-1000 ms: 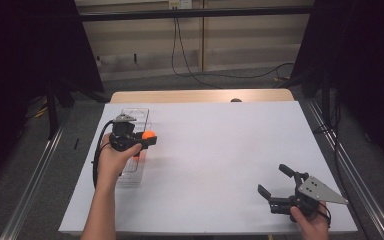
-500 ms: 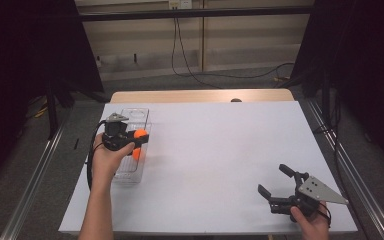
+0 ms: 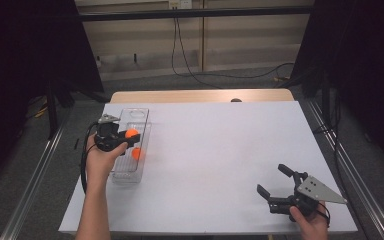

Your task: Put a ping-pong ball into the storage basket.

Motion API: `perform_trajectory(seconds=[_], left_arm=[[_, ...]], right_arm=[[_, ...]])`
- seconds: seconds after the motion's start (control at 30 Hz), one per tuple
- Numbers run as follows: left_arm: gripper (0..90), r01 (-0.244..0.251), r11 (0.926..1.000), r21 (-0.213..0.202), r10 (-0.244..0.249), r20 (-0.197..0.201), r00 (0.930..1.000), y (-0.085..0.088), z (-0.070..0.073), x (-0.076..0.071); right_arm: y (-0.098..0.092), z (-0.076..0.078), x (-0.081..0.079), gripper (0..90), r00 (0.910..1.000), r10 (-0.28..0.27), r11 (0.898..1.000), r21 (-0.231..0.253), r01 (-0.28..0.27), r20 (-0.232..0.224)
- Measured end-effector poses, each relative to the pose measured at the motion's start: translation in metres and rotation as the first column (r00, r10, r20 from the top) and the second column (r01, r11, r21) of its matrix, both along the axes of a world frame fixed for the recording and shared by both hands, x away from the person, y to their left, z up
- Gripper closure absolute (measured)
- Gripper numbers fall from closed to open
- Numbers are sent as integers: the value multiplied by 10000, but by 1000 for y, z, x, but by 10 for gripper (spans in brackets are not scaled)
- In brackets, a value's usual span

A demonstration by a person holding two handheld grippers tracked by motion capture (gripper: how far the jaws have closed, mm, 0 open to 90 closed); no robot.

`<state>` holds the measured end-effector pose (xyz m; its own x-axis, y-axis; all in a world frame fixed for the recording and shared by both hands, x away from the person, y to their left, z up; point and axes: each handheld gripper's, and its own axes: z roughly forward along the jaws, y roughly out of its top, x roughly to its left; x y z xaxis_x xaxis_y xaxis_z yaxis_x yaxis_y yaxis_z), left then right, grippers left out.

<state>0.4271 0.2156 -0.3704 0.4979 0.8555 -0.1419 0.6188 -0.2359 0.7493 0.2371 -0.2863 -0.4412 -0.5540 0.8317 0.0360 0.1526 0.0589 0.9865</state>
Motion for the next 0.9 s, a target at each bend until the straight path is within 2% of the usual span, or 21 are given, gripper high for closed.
perform_trajectory(seconds=[0.3, 0.33, 0.4, 0.47, 0.7, 0.73, 0.8, 0.9], left_arm=[[499, -249, 9996, 113, 249, 43, 9997, 5, -6, 3], [476, -293, 9994, 158, 292, 77, 9995, 5, -7, 3], [370, -556, 9983, 184, 551, 272, 9981, 4, -7, 3], [342, -532, 9982, 261, 522, 375, 9979, 4, -7, 2], [254, -509, 9987, -76, 512, 519, 9973, 4, -3, -4], [252, -462, 9989, -9, 461, 536, 9975, 5, -3, -6], [236, -434, 9988, -207, 447, 685, 9966, 5, -2, -9], [236, -328, 9991, -256, 347, 770, 9964, 3, -3, -14]], right_arm=[[1, -1, 1, 26, 10000, 17, 10000, 24, -17, -57], [1, -1, 1, 26, 10000, 5, 10000, 38, -5, -57], [0, 0, 0, 26, 10000, 0, 10000, 19, 0, 5], [0, 0, 0, 26, 10000, -5, 10000, -1, 5, 4], [0, -1, 0, 26, 10000, -26, 10000, 9, 26, -64], [0, -1, 0, 26, 10000, -25, 10000, 2, 25, -52], [0, 0, 0, 26, 10000, -40, 10000, 1, 40, -43], [0, -1, 0, 26, 10000, -42, 10000, 20, 42, -59]])
